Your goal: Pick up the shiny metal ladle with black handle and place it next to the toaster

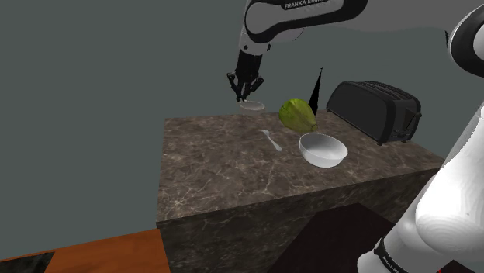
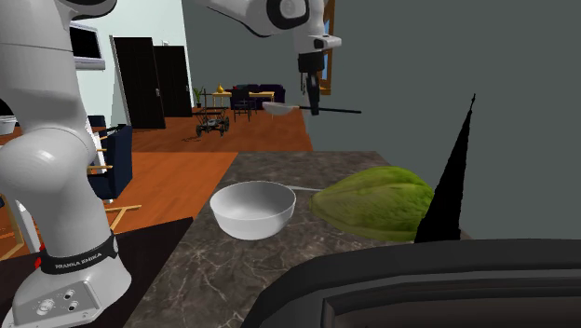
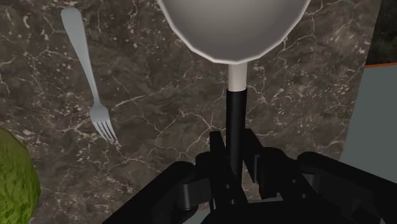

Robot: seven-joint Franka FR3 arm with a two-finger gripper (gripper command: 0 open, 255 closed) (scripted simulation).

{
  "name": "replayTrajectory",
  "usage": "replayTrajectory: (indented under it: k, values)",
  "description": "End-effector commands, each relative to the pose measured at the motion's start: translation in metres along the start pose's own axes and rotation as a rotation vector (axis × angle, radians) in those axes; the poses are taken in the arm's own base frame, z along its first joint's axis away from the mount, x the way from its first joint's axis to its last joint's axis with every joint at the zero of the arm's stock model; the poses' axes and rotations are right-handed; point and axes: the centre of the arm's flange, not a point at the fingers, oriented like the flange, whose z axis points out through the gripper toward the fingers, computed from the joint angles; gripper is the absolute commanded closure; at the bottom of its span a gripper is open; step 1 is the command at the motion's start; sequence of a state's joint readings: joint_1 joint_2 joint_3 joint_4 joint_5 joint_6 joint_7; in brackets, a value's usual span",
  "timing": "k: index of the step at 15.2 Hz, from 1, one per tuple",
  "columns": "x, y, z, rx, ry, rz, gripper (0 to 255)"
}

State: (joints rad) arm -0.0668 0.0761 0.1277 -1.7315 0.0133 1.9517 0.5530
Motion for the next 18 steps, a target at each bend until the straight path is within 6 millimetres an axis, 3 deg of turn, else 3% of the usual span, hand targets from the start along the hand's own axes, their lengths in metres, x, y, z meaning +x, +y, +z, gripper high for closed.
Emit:
replayTrajectory:
  k: [1, 17, 18]
  values:
    - [0.000, 0.000, -0.011, 0.000, 0.000, 0.000, 255]
    - [0.010, -0.008, -0.092, 0.000, 0.000, 0.000, 255]
    - [0.006, 0.005, -0.093, 0.000, 0.000, 0.000, 255]
